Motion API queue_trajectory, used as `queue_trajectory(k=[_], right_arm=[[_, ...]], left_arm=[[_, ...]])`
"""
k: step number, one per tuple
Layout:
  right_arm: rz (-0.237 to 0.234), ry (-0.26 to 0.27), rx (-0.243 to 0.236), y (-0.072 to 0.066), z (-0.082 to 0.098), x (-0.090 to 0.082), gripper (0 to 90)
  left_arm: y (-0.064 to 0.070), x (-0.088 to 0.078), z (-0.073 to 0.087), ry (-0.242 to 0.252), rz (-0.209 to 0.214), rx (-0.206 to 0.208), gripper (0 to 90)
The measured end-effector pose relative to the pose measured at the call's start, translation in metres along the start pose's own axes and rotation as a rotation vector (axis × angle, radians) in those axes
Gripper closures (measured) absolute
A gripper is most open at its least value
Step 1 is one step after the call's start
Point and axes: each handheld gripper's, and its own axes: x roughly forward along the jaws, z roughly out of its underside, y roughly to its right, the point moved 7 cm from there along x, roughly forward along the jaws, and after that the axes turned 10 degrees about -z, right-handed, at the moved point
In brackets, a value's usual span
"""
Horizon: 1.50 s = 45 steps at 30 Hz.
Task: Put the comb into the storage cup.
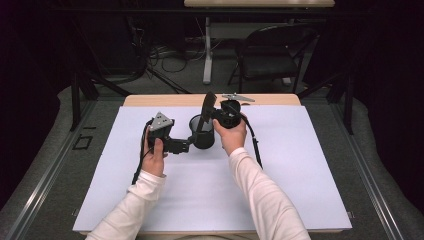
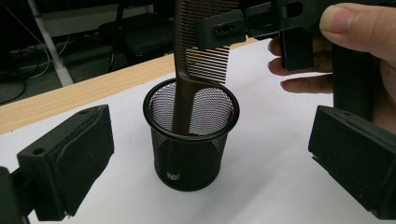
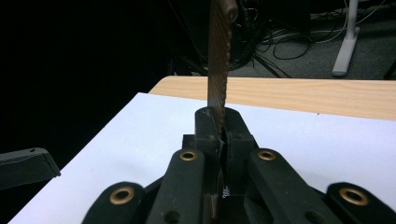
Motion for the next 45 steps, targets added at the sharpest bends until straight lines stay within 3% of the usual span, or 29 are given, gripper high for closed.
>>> queue_trajectory(k=[23,45], right_arm=[[0.003,-0.001,0.024,0.006,0.000,-0.001,87.3],[0.011,0.000,0.059,0.020,0.001,-0.005,86.5]], left_arm=[[0.000,0.000,0.001,-0.002,0.001,-0.003,0.4],[-0.002,0.000,0.001,-0.004,-0.002,-0.004,0.4]])
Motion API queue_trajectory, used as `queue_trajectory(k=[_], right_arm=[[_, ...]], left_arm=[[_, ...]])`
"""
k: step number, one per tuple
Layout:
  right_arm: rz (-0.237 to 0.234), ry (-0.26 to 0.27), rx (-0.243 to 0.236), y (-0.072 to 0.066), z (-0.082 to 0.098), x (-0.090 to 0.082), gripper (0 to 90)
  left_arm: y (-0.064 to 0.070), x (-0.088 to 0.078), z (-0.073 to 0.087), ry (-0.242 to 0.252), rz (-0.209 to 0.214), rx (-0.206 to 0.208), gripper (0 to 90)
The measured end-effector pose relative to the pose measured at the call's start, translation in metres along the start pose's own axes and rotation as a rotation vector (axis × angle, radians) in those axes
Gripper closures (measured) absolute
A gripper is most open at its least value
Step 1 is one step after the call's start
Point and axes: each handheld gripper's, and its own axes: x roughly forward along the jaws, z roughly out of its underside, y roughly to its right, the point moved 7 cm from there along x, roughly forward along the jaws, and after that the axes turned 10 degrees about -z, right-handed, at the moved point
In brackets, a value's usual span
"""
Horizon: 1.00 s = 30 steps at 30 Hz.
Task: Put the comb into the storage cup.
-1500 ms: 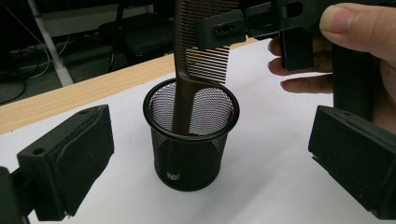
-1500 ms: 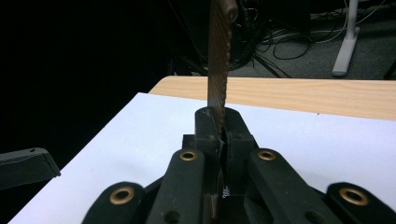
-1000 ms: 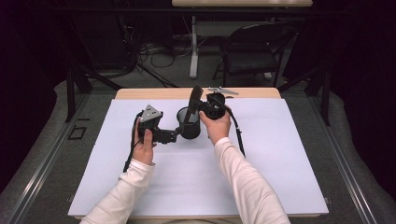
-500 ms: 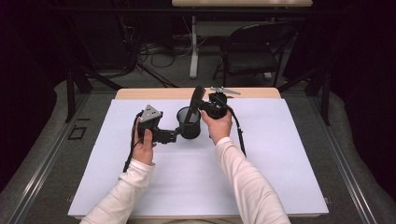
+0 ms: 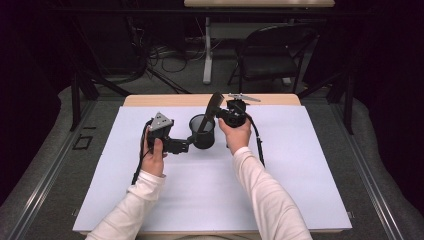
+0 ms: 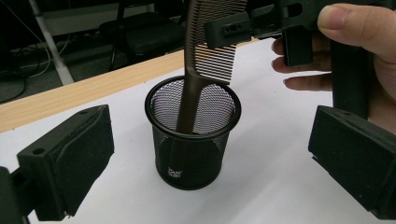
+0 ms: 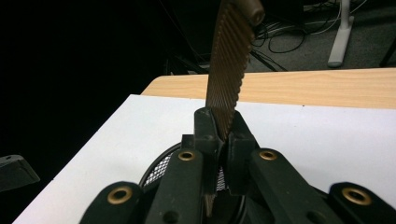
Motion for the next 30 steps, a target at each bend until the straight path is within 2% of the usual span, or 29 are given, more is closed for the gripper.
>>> queue_trajectory(k=[13,22,30], right_arm=[[0.004,0.011,0.052,0.015,0.003,-0.005,85.0],[0.004,0.010,0.057,0.017,0.004,-0.005,84.0],[-0.009,0.014,0.064,0.015,0.004,-0.005,73.6]], left_arm=[[0.001,0.002,0.001,-0.004,0.000,0.003,0.4],[0.001,0.001,0.001,-0.004,0.001,0.002,0.4],[0.000,0.001,0.001,-0.004,0.001,0.001,0.4]])
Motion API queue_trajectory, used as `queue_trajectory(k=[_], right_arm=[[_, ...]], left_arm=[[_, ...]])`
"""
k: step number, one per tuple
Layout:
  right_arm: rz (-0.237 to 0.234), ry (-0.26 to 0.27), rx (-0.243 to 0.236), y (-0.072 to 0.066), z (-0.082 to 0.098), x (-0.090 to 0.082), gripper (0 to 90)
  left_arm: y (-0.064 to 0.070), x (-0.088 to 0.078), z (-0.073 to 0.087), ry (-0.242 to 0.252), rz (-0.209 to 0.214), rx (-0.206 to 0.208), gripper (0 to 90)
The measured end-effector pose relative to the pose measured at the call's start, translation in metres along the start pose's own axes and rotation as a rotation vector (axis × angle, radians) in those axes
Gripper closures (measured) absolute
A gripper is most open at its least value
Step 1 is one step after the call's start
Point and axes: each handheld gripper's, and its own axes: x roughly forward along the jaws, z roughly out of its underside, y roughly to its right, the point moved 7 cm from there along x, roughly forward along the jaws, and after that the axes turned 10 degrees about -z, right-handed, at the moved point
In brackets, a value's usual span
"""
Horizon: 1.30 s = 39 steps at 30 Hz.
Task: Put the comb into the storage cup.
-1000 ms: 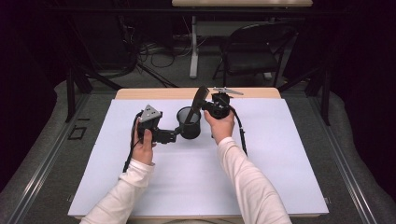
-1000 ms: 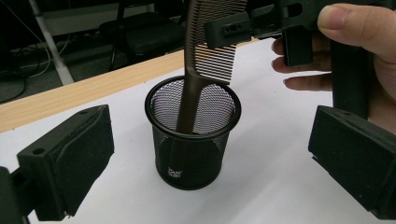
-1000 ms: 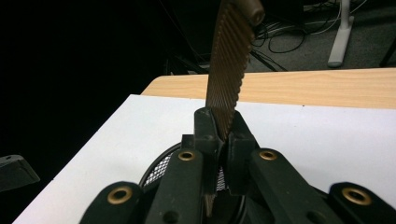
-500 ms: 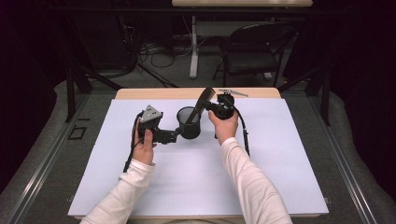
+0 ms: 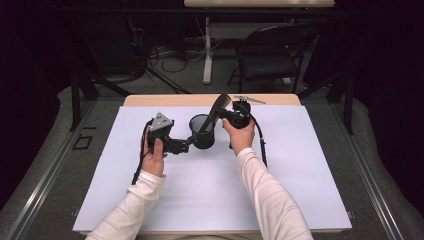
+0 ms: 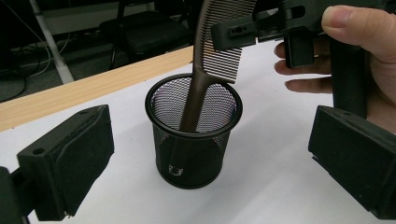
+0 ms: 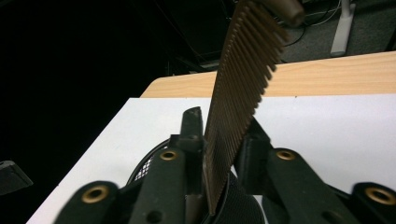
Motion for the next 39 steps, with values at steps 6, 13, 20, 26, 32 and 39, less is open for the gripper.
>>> queue_trajectory(k=[6,13,20,26,32,39], right_arm=[[-0.005,0.000,0.002,-0.002,0.000,0.000,64.6],[0.012,0.013,-0.024,-0.002,-0.001,0.000,49.3],[0.034,0.010,-0.060,-0.002,-0.001,0.000,38.3],[0.059,0.011,-0.093,-0.002,-0.001,0.000,30.8],[0.087,-0.009,-0.140,-0.006,0.000,-0.002,25.3],[0.135,0.001,-0.198,-0.011,-0.002,-0.004,14.5]], left_arm=[[0.000,0.000,0.000,0.001,0.000,-0.002,0.5],[-0.001,0.003,0.000,0.000,0.001,-0.006,0.4],[-0.003,0.004,0.000,0.002,0.001,-0.015,0.4],[-0.005,0.003,-0.001,0.008,-0.002,-0.023,0.4],[-0.007,0.003,-0.001,0.008,-0.002,-0.027,0.4],[-0.010,0.000,-0.002,0.011,-0.015,-0.034,0.4]])
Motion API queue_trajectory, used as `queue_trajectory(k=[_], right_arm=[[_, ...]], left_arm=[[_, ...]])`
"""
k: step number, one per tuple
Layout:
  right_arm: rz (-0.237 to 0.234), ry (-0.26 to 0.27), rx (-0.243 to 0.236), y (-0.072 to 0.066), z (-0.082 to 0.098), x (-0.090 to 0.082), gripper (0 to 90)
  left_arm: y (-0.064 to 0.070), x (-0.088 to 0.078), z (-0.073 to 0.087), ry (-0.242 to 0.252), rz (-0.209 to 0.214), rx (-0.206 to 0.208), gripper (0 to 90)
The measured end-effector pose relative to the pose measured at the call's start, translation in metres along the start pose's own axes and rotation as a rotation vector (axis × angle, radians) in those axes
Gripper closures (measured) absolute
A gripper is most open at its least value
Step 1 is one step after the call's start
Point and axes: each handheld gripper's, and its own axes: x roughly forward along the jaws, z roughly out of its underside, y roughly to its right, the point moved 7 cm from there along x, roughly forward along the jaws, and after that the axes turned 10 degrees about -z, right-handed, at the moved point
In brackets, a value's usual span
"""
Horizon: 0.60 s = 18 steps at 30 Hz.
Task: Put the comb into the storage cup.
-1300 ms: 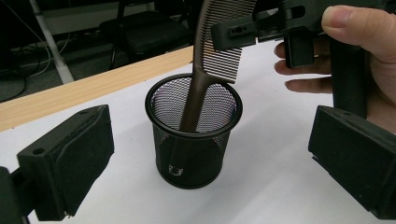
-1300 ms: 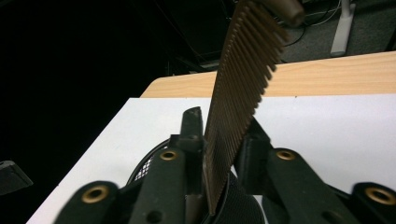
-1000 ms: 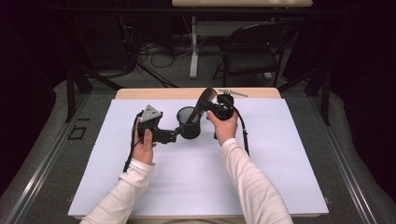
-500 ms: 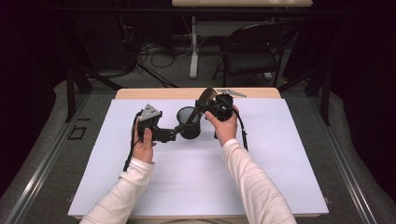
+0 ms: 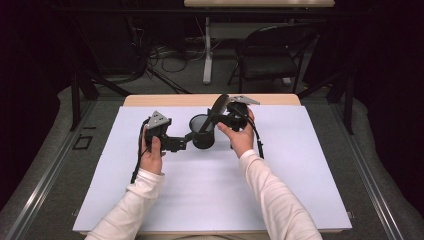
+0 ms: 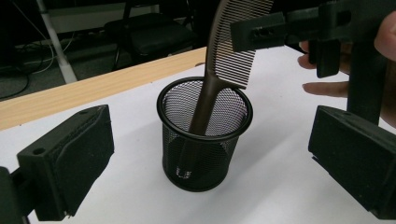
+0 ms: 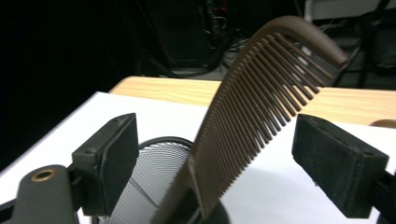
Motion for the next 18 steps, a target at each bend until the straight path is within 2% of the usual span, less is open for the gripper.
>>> queue_trajectory(k=[1,7,10,13,18], right_arm=[[0.014,-0.007,-0.020,0.000,0.000,-0.001,13.8],[0.036,-0.037,-0.066,-0.003,0.001,-0.006,8.2],[0.061,-0.025,-0.083,-0.004,-0.001,-0.009,0.0],[0.072,-0.021,-0.085,-0.004,-0.003,-0.012,0.0],[0.099,-0.037,-0.120,-0.005,-0.003,-0.017,0.0]], left_arm=[[0.000,0.000,0.000,0.000,0.000,-0.001,0.4],[-0.001,0.000,0.000,0.002,0.001,-0.004,0.4],[-0.002,-0.001,0.000,0.005,-0.001,-0.009,0.4],[-0.003,0.000,0.000,0.003,-0.003,-0.009,0.5],[-0.003,-0.001,-0.001,0.006,-0.002,-0.010,0.4]])
